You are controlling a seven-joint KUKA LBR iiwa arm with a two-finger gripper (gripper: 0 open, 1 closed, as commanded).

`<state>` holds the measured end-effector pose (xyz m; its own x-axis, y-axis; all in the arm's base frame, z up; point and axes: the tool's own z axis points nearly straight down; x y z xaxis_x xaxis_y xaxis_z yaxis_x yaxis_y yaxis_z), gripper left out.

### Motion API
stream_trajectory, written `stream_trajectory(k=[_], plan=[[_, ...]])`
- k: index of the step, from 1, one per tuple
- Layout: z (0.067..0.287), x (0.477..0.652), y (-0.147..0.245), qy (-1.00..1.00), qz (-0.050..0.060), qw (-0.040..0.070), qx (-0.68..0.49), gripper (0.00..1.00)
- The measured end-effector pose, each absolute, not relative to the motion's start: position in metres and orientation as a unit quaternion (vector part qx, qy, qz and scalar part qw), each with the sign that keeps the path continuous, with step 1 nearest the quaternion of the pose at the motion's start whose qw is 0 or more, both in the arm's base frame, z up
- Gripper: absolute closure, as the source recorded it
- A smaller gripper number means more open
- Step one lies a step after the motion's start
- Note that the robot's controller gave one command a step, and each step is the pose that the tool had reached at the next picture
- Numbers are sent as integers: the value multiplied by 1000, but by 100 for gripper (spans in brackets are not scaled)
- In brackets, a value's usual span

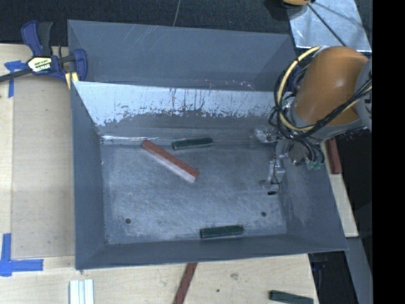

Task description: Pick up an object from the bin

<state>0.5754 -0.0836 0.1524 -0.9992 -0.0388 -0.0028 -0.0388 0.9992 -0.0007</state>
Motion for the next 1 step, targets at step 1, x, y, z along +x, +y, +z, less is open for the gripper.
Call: stream_trajectory(k=[1], plan=[[111,544,-32,1000,-1,3,-6,0]])
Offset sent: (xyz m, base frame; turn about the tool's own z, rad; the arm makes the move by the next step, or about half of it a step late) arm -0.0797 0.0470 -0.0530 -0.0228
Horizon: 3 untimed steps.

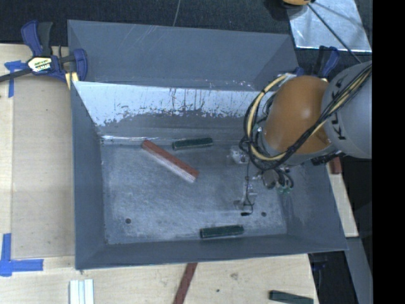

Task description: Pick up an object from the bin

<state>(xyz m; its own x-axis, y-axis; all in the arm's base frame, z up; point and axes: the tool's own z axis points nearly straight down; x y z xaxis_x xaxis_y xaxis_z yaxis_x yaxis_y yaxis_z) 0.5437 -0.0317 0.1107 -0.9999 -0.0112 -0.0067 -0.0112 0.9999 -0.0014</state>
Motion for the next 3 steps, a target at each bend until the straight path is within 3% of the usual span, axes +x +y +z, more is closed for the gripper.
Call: stream_trajectory(k=[1,2,3], plan=[[98,504,-21,1000,2,0,-31,0],[103,488,-51,999,-1,0,-35,0],[74,490,-7,971,0,0,-239,100]])
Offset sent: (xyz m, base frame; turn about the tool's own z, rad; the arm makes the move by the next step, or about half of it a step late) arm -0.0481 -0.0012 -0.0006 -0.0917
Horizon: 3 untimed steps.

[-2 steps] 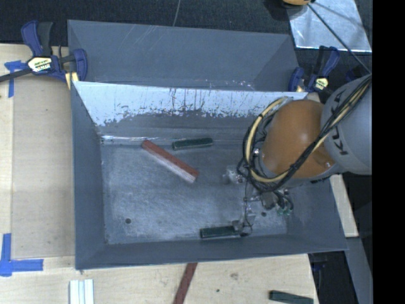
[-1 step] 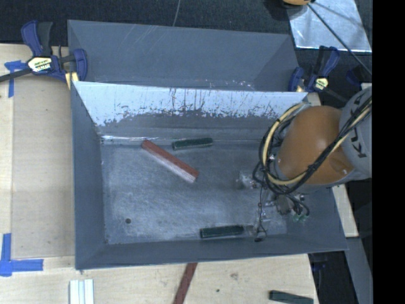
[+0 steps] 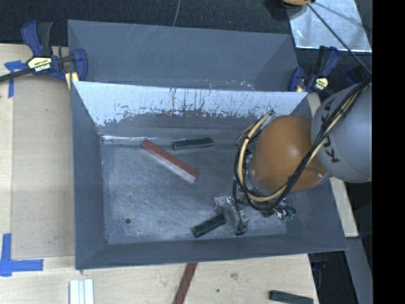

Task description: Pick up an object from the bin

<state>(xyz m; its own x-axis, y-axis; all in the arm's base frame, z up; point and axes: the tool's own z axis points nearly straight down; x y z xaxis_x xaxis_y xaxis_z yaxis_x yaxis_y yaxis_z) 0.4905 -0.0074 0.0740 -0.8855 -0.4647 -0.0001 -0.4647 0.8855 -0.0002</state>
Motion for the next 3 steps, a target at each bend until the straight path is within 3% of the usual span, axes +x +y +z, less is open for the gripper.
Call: stream_trajectory(k=[1,2,3], plan=[[74,491,-7,971,0,1,-240,0],[74,491,-7,971,0,1,-240,100],[73,491,-7,971,0,1,-240,0]])
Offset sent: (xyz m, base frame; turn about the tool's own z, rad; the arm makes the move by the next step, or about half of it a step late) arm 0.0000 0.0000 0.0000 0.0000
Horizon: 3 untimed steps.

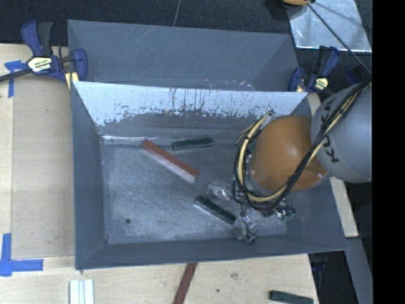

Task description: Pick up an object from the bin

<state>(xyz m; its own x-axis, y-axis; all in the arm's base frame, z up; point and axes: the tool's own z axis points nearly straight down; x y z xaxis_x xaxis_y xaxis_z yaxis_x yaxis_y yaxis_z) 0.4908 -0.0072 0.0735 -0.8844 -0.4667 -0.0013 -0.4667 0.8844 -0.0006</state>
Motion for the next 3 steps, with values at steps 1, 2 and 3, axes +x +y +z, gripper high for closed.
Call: stream_trajectory(k=[1,2,3], plan=[[73,490,-7,971,0,0,-241,100],[73,490,-7,971,0,0,-241,100],[167,500,2,969,0,1,-249,100]])
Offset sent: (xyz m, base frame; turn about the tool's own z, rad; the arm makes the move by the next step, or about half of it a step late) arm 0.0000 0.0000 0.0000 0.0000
